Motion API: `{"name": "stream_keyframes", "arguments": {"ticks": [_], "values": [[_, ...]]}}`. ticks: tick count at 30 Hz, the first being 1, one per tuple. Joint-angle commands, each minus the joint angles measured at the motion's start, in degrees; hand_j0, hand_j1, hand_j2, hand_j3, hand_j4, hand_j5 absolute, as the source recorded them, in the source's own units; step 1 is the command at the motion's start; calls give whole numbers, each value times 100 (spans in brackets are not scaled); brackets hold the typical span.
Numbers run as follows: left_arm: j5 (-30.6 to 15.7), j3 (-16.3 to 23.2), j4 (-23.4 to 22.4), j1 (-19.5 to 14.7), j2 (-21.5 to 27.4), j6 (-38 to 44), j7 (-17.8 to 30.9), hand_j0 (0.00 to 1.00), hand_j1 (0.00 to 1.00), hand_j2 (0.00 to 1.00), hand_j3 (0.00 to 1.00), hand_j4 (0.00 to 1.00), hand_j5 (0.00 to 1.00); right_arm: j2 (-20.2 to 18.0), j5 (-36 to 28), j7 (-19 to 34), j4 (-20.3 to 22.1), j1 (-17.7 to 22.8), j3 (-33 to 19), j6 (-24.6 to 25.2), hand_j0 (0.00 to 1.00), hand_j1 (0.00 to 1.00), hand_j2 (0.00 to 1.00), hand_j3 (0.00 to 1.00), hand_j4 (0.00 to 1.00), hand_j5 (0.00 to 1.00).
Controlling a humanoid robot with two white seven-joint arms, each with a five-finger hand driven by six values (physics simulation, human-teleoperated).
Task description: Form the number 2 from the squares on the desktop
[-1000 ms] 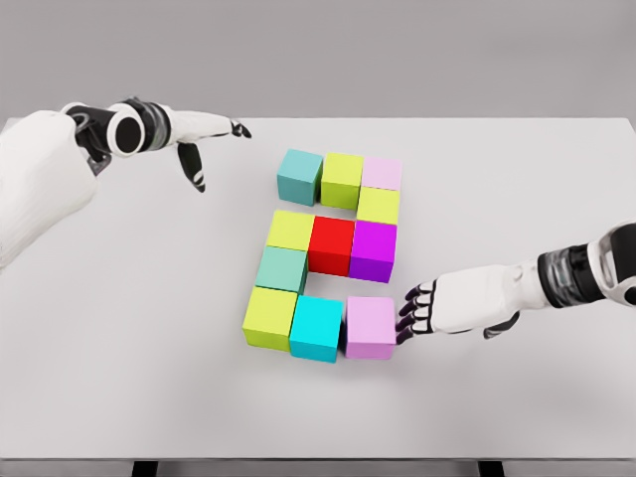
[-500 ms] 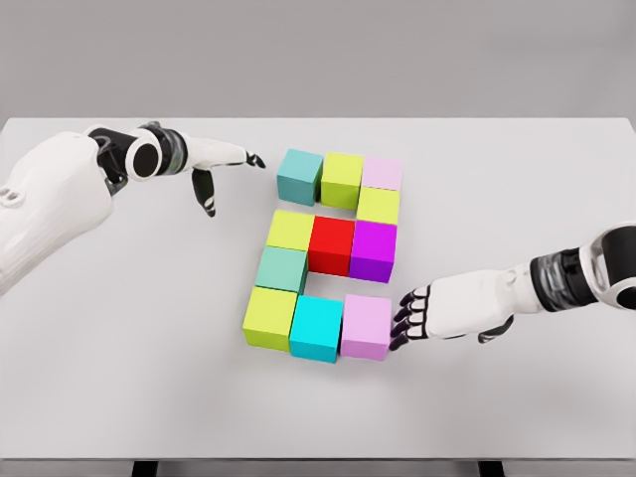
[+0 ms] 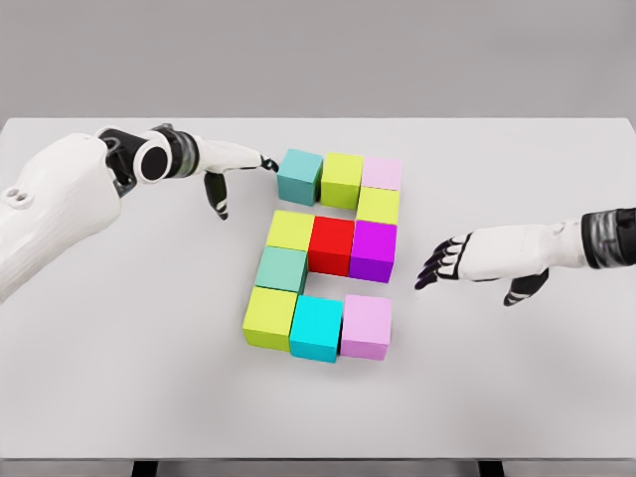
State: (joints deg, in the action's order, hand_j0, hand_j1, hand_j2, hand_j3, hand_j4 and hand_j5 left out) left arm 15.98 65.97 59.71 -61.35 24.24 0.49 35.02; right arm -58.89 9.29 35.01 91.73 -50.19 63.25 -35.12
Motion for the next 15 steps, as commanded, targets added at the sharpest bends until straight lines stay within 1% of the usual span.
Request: {"name": "stream_keyframes", "arguments": {"ticks": [1,8,12,15], "values": [[-7,-5,49,0,-7,-32,-2,100,100,100,100,100,100,9,-208,-1,-94,0,47,12,100,100,100,100,100,100],[-16,-5,84,18,-7,-32,-2,100,100,100,100,100,100,229,-24,-1,-103,-9,231,12,100,100,100,100,100,100],[-16,-5,172,44,-7,-32,-2,100,100,100,100,100,100,238,3,-1,-94,-18,275,12,100,100,100,100,100,100],[-16,-5,181,44,-7,-32,-2,100,100,100,100,100,100,334,3,-1,-94,-35,337,12,100,100,100,100,100,100]]}}
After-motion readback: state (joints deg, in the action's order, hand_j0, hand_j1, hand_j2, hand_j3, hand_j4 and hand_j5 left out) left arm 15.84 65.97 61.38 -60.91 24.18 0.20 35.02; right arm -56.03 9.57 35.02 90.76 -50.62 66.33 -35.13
